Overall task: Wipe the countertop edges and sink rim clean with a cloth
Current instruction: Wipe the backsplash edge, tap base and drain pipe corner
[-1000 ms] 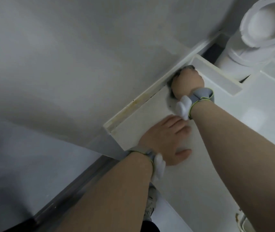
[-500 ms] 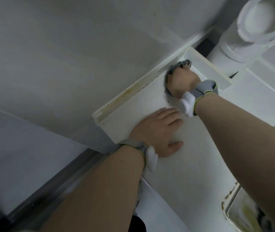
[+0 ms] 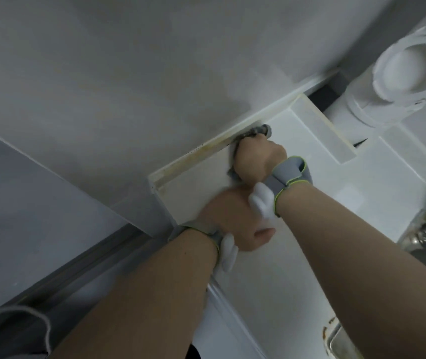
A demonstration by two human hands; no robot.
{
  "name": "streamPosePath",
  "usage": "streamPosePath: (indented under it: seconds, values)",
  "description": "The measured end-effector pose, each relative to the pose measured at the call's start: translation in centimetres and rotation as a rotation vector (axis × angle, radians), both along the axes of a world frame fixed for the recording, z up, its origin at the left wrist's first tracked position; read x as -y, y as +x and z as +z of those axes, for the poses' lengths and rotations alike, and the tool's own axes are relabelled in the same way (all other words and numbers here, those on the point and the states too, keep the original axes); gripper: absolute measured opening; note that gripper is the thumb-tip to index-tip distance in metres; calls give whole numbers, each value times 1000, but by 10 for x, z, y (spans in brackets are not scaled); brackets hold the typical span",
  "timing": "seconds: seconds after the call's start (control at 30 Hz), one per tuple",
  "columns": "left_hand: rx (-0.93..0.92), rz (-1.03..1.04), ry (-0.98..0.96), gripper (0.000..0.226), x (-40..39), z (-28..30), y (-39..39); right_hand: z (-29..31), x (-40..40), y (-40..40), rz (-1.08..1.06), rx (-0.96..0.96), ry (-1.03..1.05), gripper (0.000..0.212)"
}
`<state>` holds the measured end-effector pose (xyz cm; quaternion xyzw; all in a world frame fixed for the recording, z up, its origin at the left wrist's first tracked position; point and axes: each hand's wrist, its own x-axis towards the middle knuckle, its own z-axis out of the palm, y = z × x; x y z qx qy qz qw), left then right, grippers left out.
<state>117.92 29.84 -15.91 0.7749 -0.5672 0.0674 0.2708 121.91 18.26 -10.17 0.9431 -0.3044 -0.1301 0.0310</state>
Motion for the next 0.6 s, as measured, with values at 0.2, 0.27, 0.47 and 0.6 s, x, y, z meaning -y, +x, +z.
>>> streamPosePath:
  seconds: [0.2, 0.27, 0.47, 0.6]
  values:
    - [-53, -248, 103, 59, 1, -6, 13, 4, 99, 16, -144, -77, 8, 27]
    - [-48, -253, 121, 59, 1, -5, 13, 7, 101, 21, -112, -78, -4, 13]
    - [-57, -248, 112, 55, 1, -2, 13, 19, 66, -2, 106, -125, -10, 26]
    - [-6, -244, 148, 59, -1, -2, 12, 19, 71, -27, 116, -235, -8, 22]
